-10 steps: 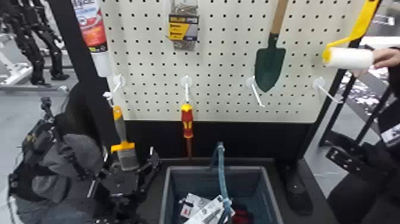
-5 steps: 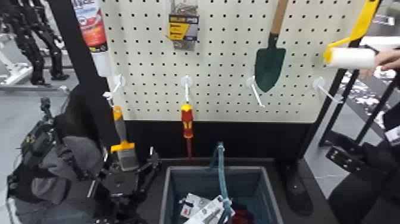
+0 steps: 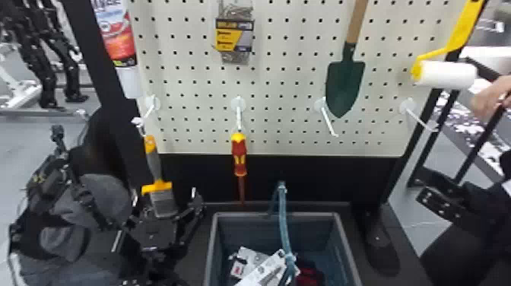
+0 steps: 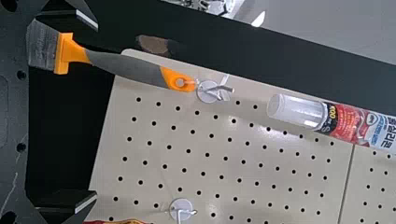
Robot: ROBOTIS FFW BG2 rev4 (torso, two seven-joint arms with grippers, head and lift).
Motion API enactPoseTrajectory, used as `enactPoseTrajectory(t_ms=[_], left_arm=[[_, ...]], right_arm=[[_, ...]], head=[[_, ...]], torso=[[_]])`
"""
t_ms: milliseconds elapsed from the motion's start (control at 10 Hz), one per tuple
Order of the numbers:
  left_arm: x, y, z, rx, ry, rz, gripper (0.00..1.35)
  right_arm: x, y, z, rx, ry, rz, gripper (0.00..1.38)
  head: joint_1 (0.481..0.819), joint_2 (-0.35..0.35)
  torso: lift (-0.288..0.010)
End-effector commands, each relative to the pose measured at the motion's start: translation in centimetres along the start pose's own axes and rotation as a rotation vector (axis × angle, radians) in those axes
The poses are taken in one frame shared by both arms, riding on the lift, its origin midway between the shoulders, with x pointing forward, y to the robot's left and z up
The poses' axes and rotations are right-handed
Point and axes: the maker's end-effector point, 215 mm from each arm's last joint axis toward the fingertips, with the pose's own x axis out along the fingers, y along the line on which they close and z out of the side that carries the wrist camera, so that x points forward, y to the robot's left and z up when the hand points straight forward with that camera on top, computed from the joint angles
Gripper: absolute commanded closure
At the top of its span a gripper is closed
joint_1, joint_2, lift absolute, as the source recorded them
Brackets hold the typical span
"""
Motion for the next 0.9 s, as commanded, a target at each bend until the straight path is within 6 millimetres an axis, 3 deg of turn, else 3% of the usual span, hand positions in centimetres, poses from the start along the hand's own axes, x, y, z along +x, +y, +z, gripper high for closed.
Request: enactPoseTrajectory(t_ms=[0,800], left_arm=[[0.0,0.0,0.0,0.0,0.0,0.0,0.0],[0.0,0.0,0.0,0.0,0.0,0.0,0.0]], right_arm=[[0.0,0.0,0.0,0.0,0.0,0.0,0.0],[0.0,0.0,0.0,0.0,0.0,0.0,0.0]], head=[[0.549,0.0],[0.549,0.0]], torso=[[-0.1],[-0.1]])
